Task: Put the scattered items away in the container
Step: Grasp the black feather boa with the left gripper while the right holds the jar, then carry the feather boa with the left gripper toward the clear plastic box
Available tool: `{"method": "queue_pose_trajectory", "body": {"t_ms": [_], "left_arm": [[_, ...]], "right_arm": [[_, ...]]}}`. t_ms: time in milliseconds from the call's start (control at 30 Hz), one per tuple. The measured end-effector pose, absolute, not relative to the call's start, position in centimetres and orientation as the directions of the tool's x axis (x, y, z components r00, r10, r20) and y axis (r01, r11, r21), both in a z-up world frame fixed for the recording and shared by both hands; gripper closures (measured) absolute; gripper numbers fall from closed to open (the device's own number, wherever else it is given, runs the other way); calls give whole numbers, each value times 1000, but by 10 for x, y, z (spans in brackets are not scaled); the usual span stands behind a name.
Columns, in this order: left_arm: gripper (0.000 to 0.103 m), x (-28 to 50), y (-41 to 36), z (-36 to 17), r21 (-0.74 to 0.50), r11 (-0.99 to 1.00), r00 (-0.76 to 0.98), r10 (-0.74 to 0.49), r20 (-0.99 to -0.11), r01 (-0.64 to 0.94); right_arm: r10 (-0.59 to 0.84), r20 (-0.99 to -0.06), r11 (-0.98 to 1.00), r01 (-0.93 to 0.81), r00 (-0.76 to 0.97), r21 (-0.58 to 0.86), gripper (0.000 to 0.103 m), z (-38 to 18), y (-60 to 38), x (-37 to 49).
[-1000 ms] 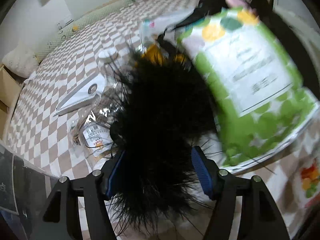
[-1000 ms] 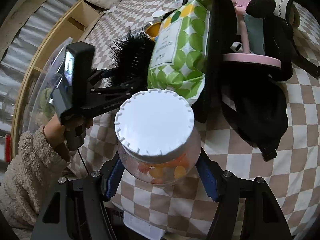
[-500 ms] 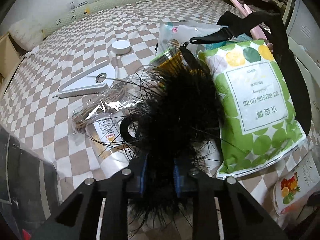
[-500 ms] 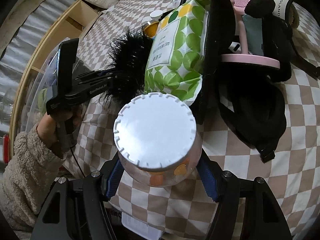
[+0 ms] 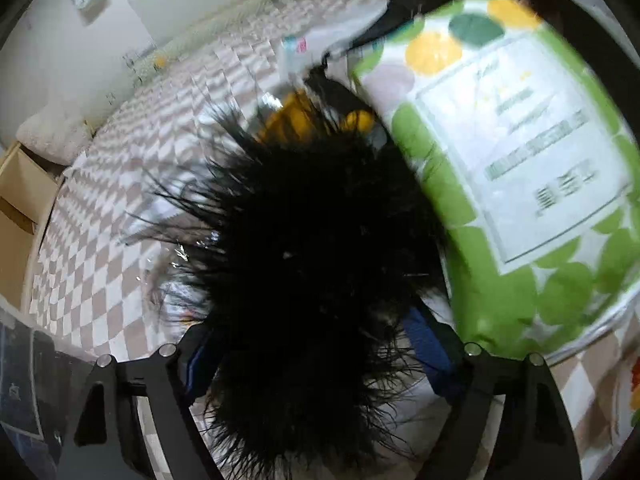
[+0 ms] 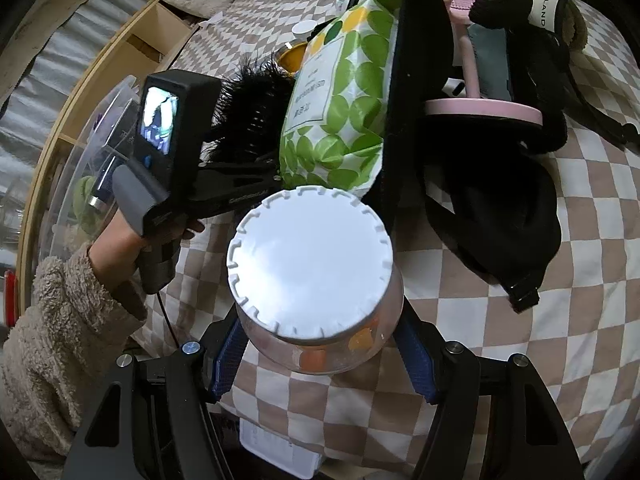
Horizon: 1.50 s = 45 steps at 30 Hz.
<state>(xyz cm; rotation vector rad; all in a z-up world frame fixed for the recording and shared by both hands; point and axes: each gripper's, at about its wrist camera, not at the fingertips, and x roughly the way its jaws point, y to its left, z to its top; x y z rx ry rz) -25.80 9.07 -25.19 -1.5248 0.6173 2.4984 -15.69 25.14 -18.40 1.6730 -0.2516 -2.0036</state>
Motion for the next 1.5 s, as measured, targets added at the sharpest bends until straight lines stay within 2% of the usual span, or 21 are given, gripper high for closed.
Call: {"method": "queue_pose_trajectory", "body": {"t_ms": [133,500,667,800,967,1100,1233,1267,1333,1500], "left_arm": [[16,-265,76,-254,195,-932,-428,-49,-902,-304],[30,-262,64,-248,112,-948,-387,12,-922,-298],[40,-255,62,-247,108,-946,-379,17,-925,-305],[42,-264,45,-245,74,-949,-380,50,-924,-305],[42,-268,26,-228,-76,-970,-407,168,-898,-233],[42,-284,24,-228,-132,-981,-414,179,-892,-140],[42,-295,32,-235,-125,-988,-411,153,-899,-94],[45,-296,35,-236,-112,-990,-410,137,-902,-84],[57,-298,37,-239,-107,-992,-400,127,-908,-71],[58,-289,36,-237,-98,-992,-404,121,-907,-79]], "right_arm": [[-495,-863,-851,259,-103,458,33,-187,255,-158],[-499,-862,-845,274,-92,460,33,-186,256,-156],[-495,-864,-847,274,-98,455,33,-184,255,-155],[-492,-865,-849,274,-100,451,33,-183,255,-154],[-491,-866,-849,276,-95,451,33,-183,256,-153],[-489,-868,-850,274,-92,450,33,-185,252,-155],[-484,-871,-852,276,-89,445,33,-187,247,-156],[-481,-872,-853,276,-89,442,33,-188,246,-156],[-474,-875,-858,273,-93,436,33,-190,245,-156],[-434,-894,-876,282,-108,391,33,-201,239,-161]]}}
